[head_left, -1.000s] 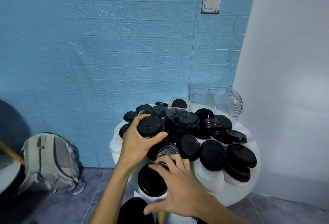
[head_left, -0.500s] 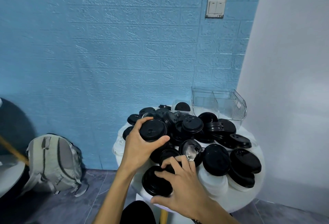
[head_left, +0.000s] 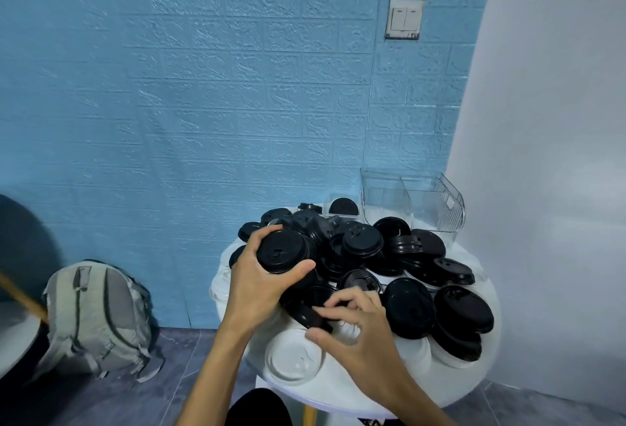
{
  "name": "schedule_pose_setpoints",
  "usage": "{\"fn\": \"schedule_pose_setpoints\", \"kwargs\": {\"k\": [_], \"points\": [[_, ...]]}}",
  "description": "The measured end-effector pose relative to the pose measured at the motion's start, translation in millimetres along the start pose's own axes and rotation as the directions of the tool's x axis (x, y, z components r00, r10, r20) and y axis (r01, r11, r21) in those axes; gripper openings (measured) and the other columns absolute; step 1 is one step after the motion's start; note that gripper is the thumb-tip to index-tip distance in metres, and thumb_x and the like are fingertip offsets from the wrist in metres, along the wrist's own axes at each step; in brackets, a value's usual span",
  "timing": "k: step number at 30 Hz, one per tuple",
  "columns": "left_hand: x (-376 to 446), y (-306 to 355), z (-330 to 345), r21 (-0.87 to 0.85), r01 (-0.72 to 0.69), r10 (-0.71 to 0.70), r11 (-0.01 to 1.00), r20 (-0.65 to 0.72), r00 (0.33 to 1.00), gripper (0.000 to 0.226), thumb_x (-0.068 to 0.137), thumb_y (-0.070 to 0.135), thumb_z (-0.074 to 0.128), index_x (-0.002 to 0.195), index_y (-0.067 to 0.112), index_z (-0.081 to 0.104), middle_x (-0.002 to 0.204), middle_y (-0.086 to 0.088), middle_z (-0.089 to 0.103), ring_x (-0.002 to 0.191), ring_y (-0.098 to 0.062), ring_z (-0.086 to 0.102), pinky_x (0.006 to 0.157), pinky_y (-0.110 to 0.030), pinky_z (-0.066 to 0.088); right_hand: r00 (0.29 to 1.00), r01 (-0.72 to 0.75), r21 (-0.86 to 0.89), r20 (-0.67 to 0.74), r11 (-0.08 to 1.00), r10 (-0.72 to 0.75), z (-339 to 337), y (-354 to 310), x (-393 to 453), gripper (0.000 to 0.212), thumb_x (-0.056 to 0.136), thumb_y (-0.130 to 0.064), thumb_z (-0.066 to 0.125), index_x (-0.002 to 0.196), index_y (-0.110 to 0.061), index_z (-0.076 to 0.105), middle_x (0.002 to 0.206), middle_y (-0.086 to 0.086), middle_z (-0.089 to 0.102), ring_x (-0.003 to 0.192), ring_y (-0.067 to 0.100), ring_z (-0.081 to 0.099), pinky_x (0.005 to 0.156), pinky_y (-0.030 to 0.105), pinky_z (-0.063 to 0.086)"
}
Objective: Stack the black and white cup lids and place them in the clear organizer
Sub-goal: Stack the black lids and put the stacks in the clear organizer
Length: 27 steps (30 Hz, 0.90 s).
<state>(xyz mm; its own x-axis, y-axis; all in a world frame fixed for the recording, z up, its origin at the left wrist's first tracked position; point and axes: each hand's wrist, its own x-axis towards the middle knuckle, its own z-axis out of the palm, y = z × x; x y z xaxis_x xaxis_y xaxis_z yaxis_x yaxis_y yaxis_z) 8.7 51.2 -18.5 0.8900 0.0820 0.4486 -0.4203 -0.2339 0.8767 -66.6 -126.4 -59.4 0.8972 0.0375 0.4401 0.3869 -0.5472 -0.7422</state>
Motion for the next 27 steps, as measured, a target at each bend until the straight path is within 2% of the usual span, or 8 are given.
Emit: {"fn": "schedule_pose_setpoints", "kwargs": {"k": [6,12,14,16,19,21,24,27], "points": [[1,0,-1,-0.029,-0.005,0.004,1.000,-0.035,0.999,0.069,0.061,0.025,0.098,0.120,0.033,0.063,0.103,0.025,0.073,0.098,0.003,0.069,0.086,-0.011,0.050,0.986,-0.123,0.265,-0.075,0.956,0.148,-14,0,13,0.015,0.080,-0.035,0.082,0.091,-0.045,0.078,0.102,-0.016,0.066,0.105,0.010,0.055,0.093,0.023,0.041],[2,-2,-1,-0.049,0.009,-0.011,0.999,-0.031,0.999,0.071,0.060,0.027,0.098,0.121,0.032,0.062,0.106,0.023,0.073,0.101,0.000,0.069,0.092,-0.022,0.052,0.971,-0.156,0.397,-0.108,0.905,0.215,-22,4,25,0.013,0.083,-0.026,0.081,0.091,-0.037,0.081,0.098,-0.013,0.068,0.090,0.020,0.061,0.086,0.034,0.051],[1,-2,0,-0.047,0.012,-0.013,0.999,-0.024,1.000,0.071,0.060,0.026,0.098,0.122,0.032,0.062,0.106,0.024,0.072,0.101,0.001,0.069,0.091,-0.021,0.052,0.954,-0.180,0.480,-0.127,0.859,0.271,-27,5,34,0.013,0.084,-0.020,0.080,0.090,-0.032,0.082,0.102,-0.008,0.070,0.086,0.021,0.061,0.080,0.030,0.051],[2,-1,0,-0.039,0.016,-0.016,0.999,-0.015,1.000,0.071,0.061,0.025,0.098,0.123,0.031,0.062,0.105,0.026,0.072,0.100,0.003,0.069,0.090,-0.017,0.052,0.939,-0.185,0.532,-0.154,0.826,0.309,-30,6,43,0.011,0.083,-0.022,0.081,0.091,-0.029,0.083,0.106,-0.004,0.072,0.094,0.019,0.063,0.085,0.026,0.052],[2,1,1,-0.039,0.018,-0.018,0.999,-0.002,1.000,0.071,0.061,0.025,0.097,0.123,0.031,0.062,0.104,0.028,0.071,0.099,0.004,0.068,0.086,-0.010,0.051,0.924,-0.178,0.616,-0.163,0.767,0.345,-35,4,57,0.023,0.071,-0.041,0.082,0.092,-0.031,0.082,0.108,0.001,0.076,0.106,0.022,0.070,0.098,0.037,0.054],[2,2,2,-0.045,0.020,-0.020,0.999,0.007,1.000,0.070,0.061,0.024,0.097,0.122,0.031,0.063,0.103,0.028,0.071,0.098,0.004,0.068,0.084,-0.007,0.050,0.924,-0.164,0.652,-0.163,0.741,0.347,-42,-1,64,0.024,0.071,-0.039,0.082,0.093,-0.029,0.081,0.108,0.003,0.077,0.108,0.025,0.071,0.100,0.039,0.054],[1,4,5,-0.043,0.023,-0.021,0.999,0.045,0.999,0.070,0.061,0.023,0.097,0.122,0.030,0.063,0.103,0.027,0.072,0.097,0.004,0.069,0.083,-0.008,0.050,0.940,-0.089,0.592,-0.217,0.801,0.264,-49,-10,72,0.015,0.080,-0.028,0.083,0.095,-0.031,0.082,0.109,-0.002,0.074,0.108,0.025,0.067,0.102,0.041,0.053],[-1,7,11,-0.006,0.027,-0.027,1.000,0.104,0.994,0.072,0.060,0.023,0.098,0.122,0.031,0.062,0.101,0.025,0.074,0.095,0.005,0.070,0.083,-0.009,0.051,0.954,0.024,0.220,-0.295,0.975,0.043,-48,-17,79,0.021,0.080,-0.037,0.082,0.099,-0.041,0.077,0.111,-0.021,0.065,0.116,0.007,0.056,0.108,0.034,0.043]]}}
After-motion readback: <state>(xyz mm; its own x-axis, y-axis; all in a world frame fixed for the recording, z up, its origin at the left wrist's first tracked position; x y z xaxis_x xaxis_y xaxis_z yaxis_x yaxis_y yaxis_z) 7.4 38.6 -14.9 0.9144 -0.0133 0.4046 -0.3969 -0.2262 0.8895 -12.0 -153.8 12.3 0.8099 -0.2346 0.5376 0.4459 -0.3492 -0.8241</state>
